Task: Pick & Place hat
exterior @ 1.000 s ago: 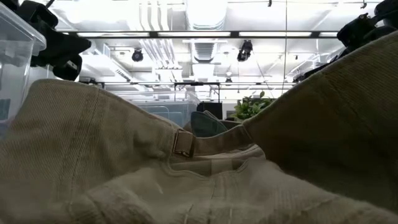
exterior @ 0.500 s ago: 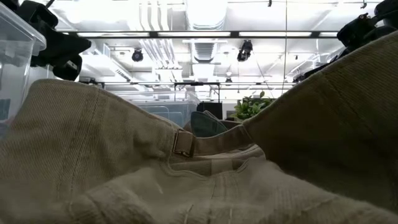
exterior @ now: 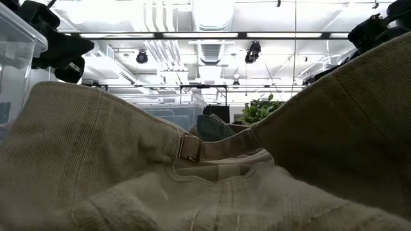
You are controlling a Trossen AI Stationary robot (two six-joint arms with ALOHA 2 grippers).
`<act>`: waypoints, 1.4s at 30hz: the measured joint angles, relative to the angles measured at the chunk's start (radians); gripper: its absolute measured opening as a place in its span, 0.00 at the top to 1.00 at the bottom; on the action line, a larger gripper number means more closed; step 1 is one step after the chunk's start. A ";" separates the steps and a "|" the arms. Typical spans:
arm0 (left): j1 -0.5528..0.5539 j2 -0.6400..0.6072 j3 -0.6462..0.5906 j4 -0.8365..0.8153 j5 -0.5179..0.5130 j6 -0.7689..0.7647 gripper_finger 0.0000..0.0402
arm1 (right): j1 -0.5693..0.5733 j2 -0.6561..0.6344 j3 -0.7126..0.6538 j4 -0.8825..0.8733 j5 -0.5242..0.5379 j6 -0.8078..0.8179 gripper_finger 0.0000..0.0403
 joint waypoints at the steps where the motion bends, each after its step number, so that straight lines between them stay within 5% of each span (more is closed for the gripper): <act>1: 0.000 0.000 0.000 0.000 0.000 0.000 1.00 | 0.000 0.000 0.000 0.000 0.000 0.000 0.98; 21: 0.000 0.000 0.000 0.000 0.000 0.000 1.00 | 0.000 0.000 0.000 0.007 0.000 0.000 0.98; 32: 0.000 0.000 0.000 0.000 0.000 0.000 1.00 | 0.000 0.000 0.000 0.021 -0.008 0.165 0.98; 38: 0.000 0.000 0.000 0.000 0.000 0.000 1.00 | 0.000 0.000 0.000 0.004 -0.269 0.243 0.98; 42: 0.000 0.000 0.000 0.000 0.000 0.000 1.00 | 0.000 0.000 0.000 0.003 -0.338 0.288 0.98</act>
